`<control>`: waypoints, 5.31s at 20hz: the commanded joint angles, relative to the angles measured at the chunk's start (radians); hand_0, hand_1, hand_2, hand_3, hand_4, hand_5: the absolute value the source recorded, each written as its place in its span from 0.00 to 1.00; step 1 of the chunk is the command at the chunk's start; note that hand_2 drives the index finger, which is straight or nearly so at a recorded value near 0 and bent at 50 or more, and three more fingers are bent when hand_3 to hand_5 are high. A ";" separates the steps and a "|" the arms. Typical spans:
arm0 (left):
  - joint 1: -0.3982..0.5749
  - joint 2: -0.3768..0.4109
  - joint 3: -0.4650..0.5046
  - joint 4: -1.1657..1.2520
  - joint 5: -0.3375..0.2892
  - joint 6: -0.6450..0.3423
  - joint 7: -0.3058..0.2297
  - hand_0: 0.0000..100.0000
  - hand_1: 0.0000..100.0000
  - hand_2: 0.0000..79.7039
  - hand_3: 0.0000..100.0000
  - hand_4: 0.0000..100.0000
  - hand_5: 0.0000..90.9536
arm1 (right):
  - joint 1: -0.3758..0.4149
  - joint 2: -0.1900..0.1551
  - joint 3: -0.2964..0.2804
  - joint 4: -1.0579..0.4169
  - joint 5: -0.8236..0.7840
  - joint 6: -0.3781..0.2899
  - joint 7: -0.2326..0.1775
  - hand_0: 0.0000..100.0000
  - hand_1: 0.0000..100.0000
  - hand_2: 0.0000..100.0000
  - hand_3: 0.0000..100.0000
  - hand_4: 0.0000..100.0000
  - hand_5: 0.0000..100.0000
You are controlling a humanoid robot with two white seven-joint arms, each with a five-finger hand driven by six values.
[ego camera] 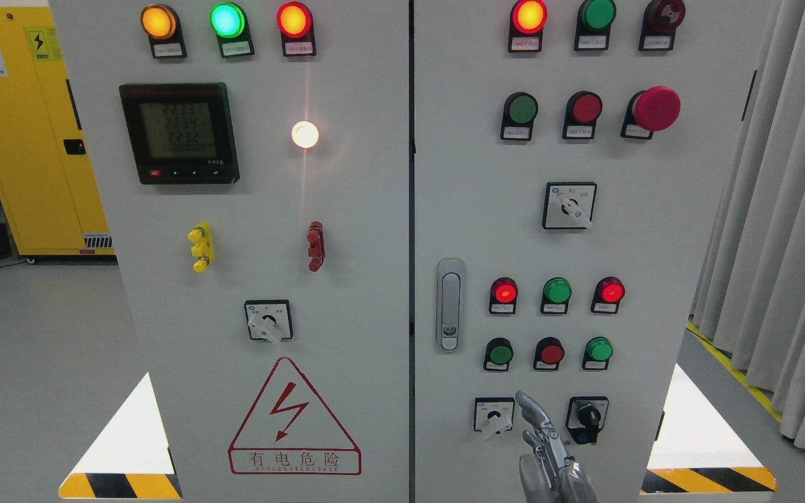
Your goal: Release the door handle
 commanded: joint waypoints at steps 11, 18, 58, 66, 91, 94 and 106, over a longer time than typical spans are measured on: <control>0.000 0.000 0.000 0.000 0.000 0.000 0.000 0.12 0.56 0.00 0.00 0.00 0.00 | -0.095 0.001 0.011 0.013 0.489 0.029 -0.057 0.52 0.44 0.00 1.00 1.00 1.00; 0.000 0.000 0.000 0.000 0.000 0.000 0.000 0.12 0.56 0.00 0.00 0.00 0.00 | -0.130 0.002 0.048 0.062 0.828 0.026 -0.123 0.44 0.44 0.03 1.00 1.00 1.00; 0.000 0.000 0.000 0.000 0.000 -0.001 0.000 0.12 0.56 0.00 0.00 0.00 0.00 | -0.282 0.017 0.104 0.289 1.351 0.104 -0.263 0.46 0.39 0.01 1.00 1.00 1.00; 0.000 0.000 0.000 0.000 0.000 0.000 0.000 0.12 0.56 0.00 0.00 0.00 0.00 | -0.320 0.023 0.104 0.329 1.351 0.127 -0.261 0.48 0.39 0.02 1.00 1.00 1.00; 0.000 0.000 0.000 0.000 0.000 0.000 0.000 0.12 0.56 0.00 0.00 0.00 0.00 | -0.350 0.027 0.101 0.358 1.345 0.136 -0.260 0.49 0.39 0.03 1.00 1.00 1.00; 0.000 0.000 0.000 0.000 0.000 0.000 0.000 0.12 0.56 0.00 0.00 0.00 0.00 | -0.350 0.027 0.101 0.358 1.344 0.136 -0.258 0.49 0.39 0.03 1.00 1.00 1.00; 0.000 0.000 0.000 0.000 0.000 0.000 0.000 0.12 0.56 0.00 0.00 0.00 0.00 | -0.345 0.027 0.109 0.357 1.339 0.135 -0.255 0.50 0.39 0.04 1.00 1.00 1.00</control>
